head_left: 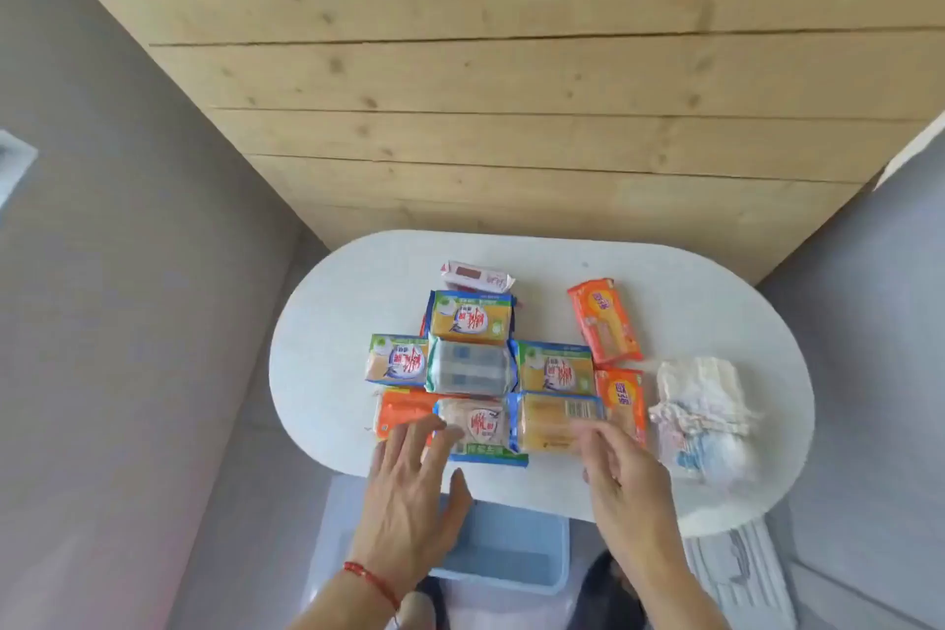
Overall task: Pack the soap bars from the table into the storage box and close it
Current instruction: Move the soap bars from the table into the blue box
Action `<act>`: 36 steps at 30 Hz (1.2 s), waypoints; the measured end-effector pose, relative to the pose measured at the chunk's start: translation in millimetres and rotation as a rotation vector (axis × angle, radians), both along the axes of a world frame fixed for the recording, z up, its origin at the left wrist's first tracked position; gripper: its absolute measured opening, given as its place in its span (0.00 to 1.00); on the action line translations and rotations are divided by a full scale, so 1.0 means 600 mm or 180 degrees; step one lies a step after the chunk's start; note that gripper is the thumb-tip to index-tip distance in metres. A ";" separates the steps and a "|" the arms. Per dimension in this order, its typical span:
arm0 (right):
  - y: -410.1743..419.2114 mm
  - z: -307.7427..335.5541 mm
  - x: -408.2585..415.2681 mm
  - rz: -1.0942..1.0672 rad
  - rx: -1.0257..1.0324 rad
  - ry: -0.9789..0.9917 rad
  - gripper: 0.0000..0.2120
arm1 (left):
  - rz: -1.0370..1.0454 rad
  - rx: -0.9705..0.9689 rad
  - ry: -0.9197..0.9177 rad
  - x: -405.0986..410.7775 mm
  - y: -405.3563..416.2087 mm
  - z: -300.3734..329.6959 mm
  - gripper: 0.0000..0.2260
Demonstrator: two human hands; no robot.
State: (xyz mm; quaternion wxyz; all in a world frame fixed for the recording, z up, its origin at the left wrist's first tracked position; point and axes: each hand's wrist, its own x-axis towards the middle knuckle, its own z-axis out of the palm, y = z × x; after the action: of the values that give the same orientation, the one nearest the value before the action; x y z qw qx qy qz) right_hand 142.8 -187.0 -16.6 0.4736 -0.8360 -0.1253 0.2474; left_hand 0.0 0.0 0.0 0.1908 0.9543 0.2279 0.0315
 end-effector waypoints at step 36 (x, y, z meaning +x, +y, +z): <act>-0.046 -0.138 -0.087 0.0486 0.0309 -0.1817 0.37 | -0.0103 -0.2992 -0.1513 -0.071 -0.127 -0.171 0.18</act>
State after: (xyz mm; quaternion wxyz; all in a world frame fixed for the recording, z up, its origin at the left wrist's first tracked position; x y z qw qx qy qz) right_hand 90.6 -214.4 -99.5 0.4386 -0.8362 -0.3277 0.0309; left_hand -42.5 -76.2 -102.9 0.6452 0.7356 0.1531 0.1385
